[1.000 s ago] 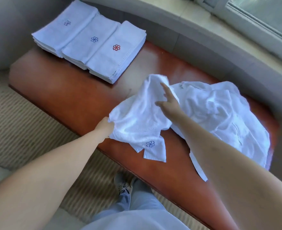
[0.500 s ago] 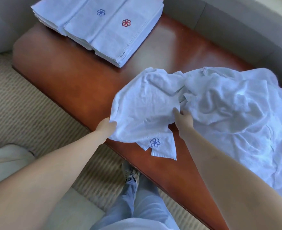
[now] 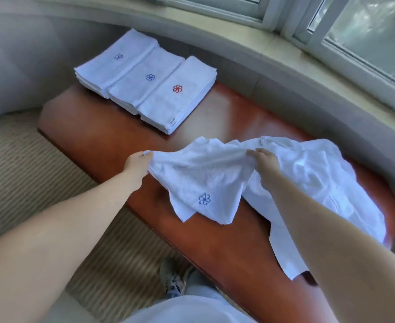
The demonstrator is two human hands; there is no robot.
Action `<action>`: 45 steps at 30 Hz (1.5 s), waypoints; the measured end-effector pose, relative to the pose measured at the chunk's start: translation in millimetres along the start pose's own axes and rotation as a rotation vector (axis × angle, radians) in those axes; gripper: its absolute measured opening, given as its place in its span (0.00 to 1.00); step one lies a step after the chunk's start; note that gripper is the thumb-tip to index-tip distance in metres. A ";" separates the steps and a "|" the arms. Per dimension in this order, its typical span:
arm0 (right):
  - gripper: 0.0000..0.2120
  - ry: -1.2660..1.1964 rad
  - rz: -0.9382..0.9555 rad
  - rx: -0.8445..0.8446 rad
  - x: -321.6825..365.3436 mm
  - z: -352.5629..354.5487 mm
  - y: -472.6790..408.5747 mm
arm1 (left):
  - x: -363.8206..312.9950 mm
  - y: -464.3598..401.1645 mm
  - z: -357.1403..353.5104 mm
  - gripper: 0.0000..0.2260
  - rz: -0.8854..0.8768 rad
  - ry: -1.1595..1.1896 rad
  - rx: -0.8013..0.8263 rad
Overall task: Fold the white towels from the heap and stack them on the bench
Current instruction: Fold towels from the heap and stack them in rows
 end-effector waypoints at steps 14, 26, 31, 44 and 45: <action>0.12 -0.449 0.112 -0.150 100.5 117.3 114.9 | -184.2 94.4 -4.0 0.01 -0.274 0.245 0.182; 0.08 -0.462 0.136 -0.233 79.2 135.7 136.5 | -194.2 120.1 -4.7 0.08 -0.312 0.127 0.237; 0.15 -0.337 0.157 -0.171 66.9 136.9 135.2 | -189.8 113.7 -0.3 0.07 -0.313 0.143 0.282; 0.08 -0.361 0.237 -0.264 68.4 125.6 141.2 | -190.8 94.6 10.5 0.10 -0.456 -0.019 0.287; 0.08 -0.336 0.248 -0.277 69.5 124.8 142.3 | -191.1 93.5 12.2 0.12 -0.461 -0.034 0.290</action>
Point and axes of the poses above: each hand's wrist, its own y-axis away from the middle knuckle, its own z-axis out of the back of the hand, x = y × z, the point moved 1 cm from there along -y, towards the middle knuckle, and after that the axes turned 14 degrees about y, right-handed, at the moved point
